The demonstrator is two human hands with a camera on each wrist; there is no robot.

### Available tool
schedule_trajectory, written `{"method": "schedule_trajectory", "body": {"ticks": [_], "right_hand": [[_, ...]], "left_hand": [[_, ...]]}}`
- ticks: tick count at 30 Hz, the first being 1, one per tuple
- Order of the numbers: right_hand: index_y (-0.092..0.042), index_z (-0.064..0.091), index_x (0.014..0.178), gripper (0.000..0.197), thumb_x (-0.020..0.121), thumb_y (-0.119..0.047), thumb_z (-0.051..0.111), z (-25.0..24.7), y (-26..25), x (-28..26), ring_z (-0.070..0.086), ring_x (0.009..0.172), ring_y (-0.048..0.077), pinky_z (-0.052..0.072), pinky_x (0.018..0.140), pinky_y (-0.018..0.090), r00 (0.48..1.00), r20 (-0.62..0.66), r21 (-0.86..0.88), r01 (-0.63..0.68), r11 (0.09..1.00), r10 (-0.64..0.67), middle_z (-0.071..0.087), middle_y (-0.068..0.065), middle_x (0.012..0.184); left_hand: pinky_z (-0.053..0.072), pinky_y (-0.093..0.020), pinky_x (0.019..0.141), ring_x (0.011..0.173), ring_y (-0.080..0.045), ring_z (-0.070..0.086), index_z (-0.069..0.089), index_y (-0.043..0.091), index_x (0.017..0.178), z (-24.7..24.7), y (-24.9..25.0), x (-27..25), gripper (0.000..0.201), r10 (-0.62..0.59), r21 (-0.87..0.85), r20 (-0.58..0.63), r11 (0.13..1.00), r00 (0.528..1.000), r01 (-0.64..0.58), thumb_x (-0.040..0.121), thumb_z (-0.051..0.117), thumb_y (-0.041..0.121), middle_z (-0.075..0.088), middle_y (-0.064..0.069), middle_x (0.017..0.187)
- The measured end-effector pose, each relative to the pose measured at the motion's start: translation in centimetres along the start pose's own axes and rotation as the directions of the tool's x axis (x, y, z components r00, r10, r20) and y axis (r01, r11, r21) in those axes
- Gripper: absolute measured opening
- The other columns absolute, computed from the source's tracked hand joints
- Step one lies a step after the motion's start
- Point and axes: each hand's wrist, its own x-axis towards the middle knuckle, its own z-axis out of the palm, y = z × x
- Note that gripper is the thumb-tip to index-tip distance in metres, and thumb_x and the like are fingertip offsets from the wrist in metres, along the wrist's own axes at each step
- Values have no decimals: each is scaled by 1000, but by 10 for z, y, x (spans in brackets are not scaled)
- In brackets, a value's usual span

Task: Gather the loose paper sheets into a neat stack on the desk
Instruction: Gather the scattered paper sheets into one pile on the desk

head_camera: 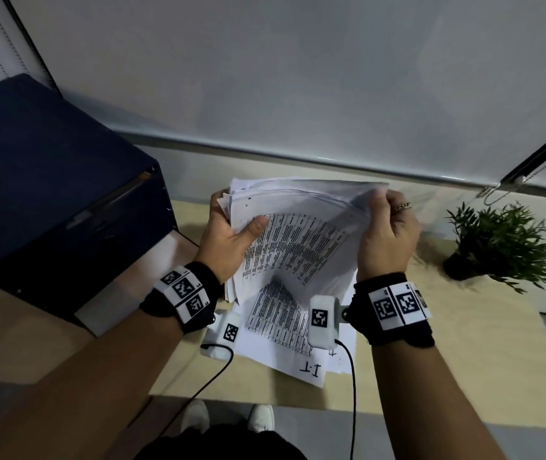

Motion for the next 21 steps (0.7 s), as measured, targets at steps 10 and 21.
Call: {"method": "schedule_trajectory", "body": {"ticks": [10,21], "right_hand": [[-4,68,99,16,88,-13,61,-2,0,8,62,73,1,48,70,20,991,-136,-65,-17,998,8,67,-2,83],[14,62,93,34,76,-10,80,-29,37,-12,66,64,6,57,60,26,989,50,-134,-134,982,142,72,-4,68]], "left_hand": [[55,-21,84,98,-9,71,71,20,103,-5,2,-6,28,-43,148,90,989,995,29,77,81,17,76,3,101],[49,-5,60,71,12,66,71,14,96,3,-12,-11,14,-89,228,-70,968,994,103,83,76,16,72,10,87]]}}
